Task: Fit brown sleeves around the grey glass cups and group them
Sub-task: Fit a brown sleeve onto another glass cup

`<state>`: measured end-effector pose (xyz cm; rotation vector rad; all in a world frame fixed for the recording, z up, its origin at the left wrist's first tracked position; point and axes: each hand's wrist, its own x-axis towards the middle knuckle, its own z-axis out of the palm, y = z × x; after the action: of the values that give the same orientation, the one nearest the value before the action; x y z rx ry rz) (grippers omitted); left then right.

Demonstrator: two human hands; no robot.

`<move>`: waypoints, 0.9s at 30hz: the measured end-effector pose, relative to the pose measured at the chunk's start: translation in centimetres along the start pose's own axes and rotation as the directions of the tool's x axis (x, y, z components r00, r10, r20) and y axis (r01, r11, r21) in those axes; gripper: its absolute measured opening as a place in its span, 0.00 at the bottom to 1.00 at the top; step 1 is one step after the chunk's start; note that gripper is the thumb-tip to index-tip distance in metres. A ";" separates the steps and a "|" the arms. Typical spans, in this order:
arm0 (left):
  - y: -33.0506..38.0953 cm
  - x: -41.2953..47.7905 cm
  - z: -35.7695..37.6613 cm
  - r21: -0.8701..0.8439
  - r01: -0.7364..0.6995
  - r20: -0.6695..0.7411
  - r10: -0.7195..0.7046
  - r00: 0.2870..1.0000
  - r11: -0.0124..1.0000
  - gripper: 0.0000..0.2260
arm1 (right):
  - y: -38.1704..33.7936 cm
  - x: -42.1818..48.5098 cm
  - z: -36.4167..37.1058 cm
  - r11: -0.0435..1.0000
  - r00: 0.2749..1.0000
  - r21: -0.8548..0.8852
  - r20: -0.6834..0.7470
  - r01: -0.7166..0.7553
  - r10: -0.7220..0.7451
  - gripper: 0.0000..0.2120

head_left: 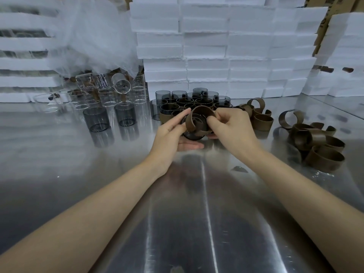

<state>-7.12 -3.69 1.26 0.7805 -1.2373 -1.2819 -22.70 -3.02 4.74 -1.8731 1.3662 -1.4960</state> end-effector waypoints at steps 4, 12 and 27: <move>0.2 -0.3 0.2 0.061 -0.016 0.066 0.012 0.998 0.998 0.17 | -0.1 -0.2 0.2 0.982 0.987 -0.127 -0.066 0.137 -0.146 0.21; 0.3 -0.8 0.5 0.159 -0.141 0.126 0.121 0.985 0.977 0.16 | 0.8 -0.4 0.6 0.968 0.983 -0.185 -0.039 0.169 -0.179 0.22; 0.4 -1.0 0.3 0.237 -0.131 0.120 0.105 0.987 0.963 0.18 | 1.1 0.1 0.3 0.943 0.963 -0.198 0.061 0.269 -0.262 0.24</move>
<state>-7.17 -2.55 1.48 0.8079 -1.5254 -1.0982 -22.98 -3.73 3.86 -2.2786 1.3376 -1.4836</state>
